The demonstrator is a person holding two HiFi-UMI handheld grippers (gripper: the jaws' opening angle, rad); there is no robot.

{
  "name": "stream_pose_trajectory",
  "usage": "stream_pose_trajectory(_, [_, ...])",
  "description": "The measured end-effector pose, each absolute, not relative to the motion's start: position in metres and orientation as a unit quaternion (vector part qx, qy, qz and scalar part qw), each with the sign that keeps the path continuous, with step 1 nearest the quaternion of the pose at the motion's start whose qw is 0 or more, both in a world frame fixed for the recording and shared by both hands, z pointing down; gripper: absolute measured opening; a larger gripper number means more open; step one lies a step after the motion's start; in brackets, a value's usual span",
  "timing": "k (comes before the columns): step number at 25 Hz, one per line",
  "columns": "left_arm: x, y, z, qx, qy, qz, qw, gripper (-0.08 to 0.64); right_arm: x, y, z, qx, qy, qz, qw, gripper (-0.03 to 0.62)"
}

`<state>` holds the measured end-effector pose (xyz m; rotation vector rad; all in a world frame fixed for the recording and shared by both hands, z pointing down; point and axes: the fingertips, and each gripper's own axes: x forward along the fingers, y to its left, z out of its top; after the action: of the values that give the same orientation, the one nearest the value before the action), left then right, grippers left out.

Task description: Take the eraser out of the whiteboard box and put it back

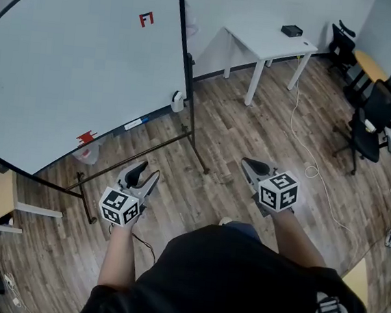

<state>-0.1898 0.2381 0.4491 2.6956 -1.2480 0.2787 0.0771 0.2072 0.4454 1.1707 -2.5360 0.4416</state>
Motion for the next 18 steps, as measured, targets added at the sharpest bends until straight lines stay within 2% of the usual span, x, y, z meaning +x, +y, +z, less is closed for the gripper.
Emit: stream_pose_trajectory(18, [-0.164,0.183,0.459,0.904,-0.407,0.093,0.09,0.193,0.097,0.156,0.472,0.398,-0.884,0.183,0.166,-0.005])
